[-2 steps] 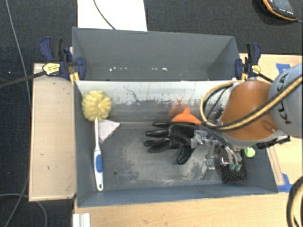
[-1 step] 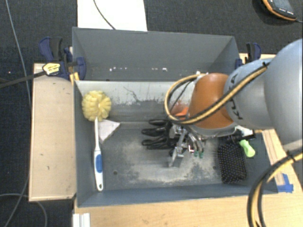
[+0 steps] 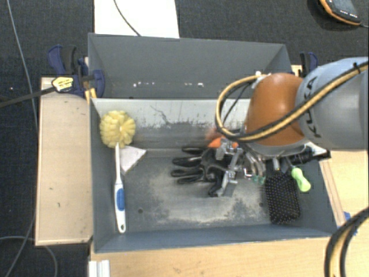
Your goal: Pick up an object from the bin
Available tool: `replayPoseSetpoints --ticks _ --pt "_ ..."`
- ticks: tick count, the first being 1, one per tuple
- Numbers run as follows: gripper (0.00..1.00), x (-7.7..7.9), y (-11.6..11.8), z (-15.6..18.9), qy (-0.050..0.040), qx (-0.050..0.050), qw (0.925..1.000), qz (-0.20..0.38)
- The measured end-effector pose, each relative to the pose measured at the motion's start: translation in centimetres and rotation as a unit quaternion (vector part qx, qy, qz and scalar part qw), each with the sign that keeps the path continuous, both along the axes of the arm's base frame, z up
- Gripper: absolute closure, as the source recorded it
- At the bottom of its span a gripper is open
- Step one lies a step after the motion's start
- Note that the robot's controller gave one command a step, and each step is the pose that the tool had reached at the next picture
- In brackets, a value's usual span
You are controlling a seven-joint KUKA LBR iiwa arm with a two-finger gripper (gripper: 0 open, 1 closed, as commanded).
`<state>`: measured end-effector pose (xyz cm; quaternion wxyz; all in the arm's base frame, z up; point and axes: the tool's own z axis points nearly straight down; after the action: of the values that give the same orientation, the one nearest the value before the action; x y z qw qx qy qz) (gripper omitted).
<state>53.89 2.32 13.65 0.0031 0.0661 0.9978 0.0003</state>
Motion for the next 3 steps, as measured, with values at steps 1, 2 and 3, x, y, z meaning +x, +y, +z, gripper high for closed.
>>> replayPoseSetpoints --ticks 1,2,3 --pt "0.00 0.5 0.8 -6.7 0.0051 0.001 0.9999 -0.012" --pt "0.00 -0.7 2.1 -6.6 -0.0003 0.001 0.9974 -0.073" --pt "1.00 0.7 0.8 -6.4 0.0021 0.002 0.9999 -0.012"
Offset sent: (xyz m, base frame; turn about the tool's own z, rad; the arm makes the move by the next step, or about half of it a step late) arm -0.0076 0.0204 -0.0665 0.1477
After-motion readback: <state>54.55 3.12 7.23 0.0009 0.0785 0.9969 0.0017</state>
